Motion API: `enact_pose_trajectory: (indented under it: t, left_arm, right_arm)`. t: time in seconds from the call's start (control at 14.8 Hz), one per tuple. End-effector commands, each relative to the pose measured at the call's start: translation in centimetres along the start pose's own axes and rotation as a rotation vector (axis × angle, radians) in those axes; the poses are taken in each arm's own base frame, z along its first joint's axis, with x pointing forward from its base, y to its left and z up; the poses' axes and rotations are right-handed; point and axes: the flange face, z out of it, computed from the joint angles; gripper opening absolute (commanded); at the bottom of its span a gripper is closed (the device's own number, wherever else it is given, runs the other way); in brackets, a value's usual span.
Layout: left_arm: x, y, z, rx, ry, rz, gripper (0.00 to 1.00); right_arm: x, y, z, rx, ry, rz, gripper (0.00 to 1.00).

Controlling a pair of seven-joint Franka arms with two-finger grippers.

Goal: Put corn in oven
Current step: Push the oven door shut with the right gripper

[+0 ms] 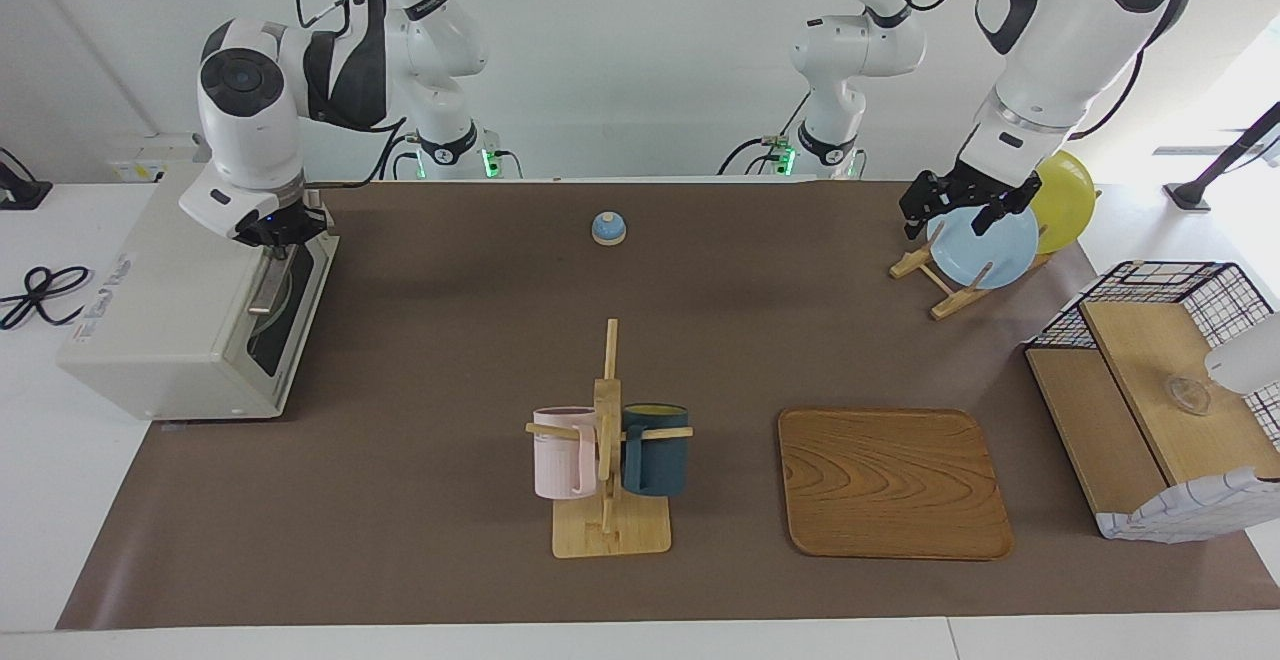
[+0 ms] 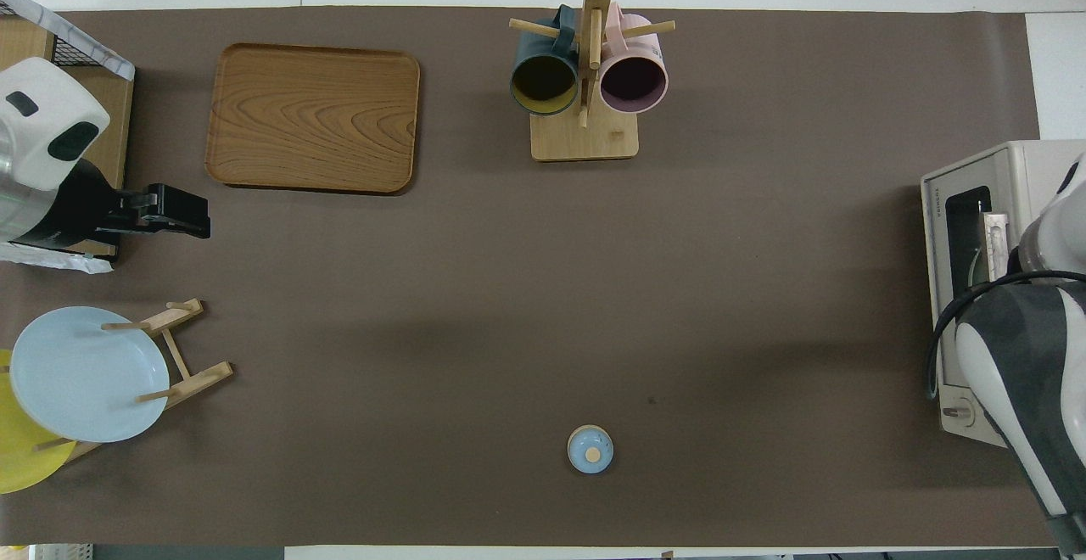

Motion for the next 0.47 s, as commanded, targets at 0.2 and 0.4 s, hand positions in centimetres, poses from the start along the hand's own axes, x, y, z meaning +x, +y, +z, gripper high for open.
enact_pose_trajectory:
  t: [0.2, 0.4]
  left_arm:
    - [-0.4, -0.2, -0.7, -0.005, 0.003, -0.011, 1.00]
    - [-0.4, -0.2, -0.7, -0.005, 0.003, -0.011, 1.00]
  right_arm:
    - [0.0, 0.1, -4.9, -0.016, -0.015, -0.026, 0.00]
    - [1.7, -0.2, -8.0, 0.043, 0.004, -0.032, 0.07]
